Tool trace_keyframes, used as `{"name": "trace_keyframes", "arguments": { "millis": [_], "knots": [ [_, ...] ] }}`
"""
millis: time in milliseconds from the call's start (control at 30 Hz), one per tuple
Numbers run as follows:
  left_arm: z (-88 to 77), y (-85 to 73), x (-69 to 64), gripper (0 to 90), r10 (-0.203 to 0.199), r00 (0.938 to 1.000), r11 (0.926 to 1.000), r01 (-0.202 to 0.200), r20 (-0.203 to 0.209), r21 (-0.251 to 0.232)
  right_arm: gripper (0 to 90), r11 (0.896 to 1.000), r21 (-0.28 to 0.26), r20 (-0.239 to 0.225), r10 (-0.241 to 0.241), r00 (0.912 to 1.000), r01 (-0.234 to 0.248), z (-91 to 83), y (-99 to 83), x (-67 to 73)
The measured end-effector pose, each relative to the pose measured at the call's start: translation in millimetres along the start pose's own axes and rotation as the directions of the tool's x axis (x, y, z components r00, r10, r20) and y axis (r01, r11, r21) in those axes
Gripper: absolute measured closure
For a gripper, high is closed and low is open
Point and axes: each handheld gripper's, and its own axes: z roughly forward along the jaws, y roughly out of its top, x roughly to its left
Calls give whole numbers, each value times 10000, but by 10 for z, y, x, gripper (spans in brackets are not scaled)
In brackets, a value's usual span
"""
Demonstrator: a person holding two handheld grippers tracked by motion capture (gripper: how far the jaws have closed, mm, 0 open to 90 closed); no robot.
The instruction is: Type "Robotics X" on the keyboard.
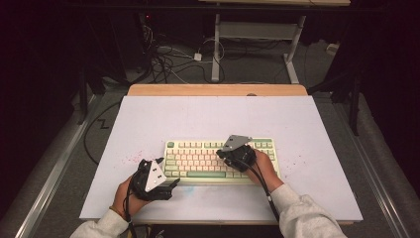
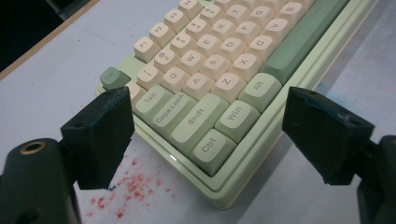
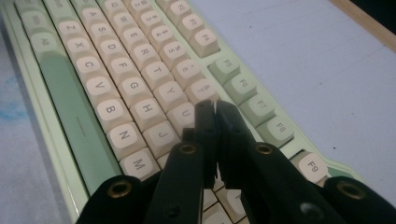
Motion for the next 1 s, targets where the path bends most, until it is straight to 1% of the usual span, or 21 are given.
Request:
{"name": "trace_keyframes", "arguments": {
  "millis": [100, 133, 167, 233, 300, 333, 400, 433, 500, 567, 633, 700, 767, 800, 867, 1000],
  "knots": [
    [-3, 2, 2, 163, -19, 10000, 10000, 19, -6, -13, 882, 9998, -199, -16, 41, 10000, -41, -49, -4, 6],
    [-3, 2, 2, 163, -4, 10000, 10000, 4, -27, -4, 862, 9996, -260, -2, 123, 9999, -123, -69, -7, 13],
    [-3, 1, 3, 163, -6, 10000, 10000, 6, -22, 6, 848, 9994, -327, 35, 75, 10000, -74, -84, -10, 11],
    [-3, 1, 3, 163, -11, 10000, 10000, 11, -22, 13, 838, 9990, -434, 79, 130, 9999, -127, -118, -20, 10],
    [-3, 2, 6, 164, -28, 10000, 10000, 28, 0, 19, 782, 9985, -522, 184, 177, 9997, -168, -154, -35, 9],
    [-4, 2, 6, 164, -26, 10000, 10000, 26, -7, 17, 772, 9980, -613, 189, 193, 9996, -181, -172, -44, 4],
    [-7, 4, 10, 164, -33, 10000, 10000, 33, -19, 2, 705, 9969, -756, 264, 251, 9993, -230, -204, -59, -6],
    [-8, 5, 12, 164, -71, 10000, 10000, 71, -10, -16, 671, 9967, -785, 289, 230, 9993, -206, -222, -65, -8],
    [-12, 8, 15, 164, -70, 10000, 10000, 70, -33, -29, 632, 9954, -948, 281, 178, 9994, -150, -258, -83, -13],
    [-13, 10, 20, 165, -115, 9999, 9999, 115, 4, -26, 523, 9940, -1081, 384, 231, 9990, -189, -291, -96, -16],
    [-17, 14, 23, 165, -128, 9999, 9999, 128, 4, -35, 465, 9921, -1228, 529, 332, 9980, -265, -326, -106, -20],
    [-24, 16, 31, 165, -177, 9998, 9998, 177, 47, -63, 376, 9907, -1325, 657, 413, 9970, -323, -357, -121, -19],
    [-32, 20, 40, 165, -184, 9997, 9998, 185, 169, -90, 343, 9895, -1415, 848, 416, 9955, -293, -388, -137, -11],
    [-37, 23, 47, 164, -177, 9997, 9998, 178, 163, -99, 327, 9890, -1441, 843, 453, 9954, -328, -403, -146, -8],
    [-49, 27, 67, 163, -303, 9993, 9994, 306, 205, -134, 296, 9879, -1525, 863, 421, 9954, -286, -432, -163, 0],
    [-65, 29, 81, 163, -360, 9991, 9992, 364, 226, -154, 240, 9847, -1725, 1097, 457, 9929, -263, -497, -195, 16]
  ]
}}
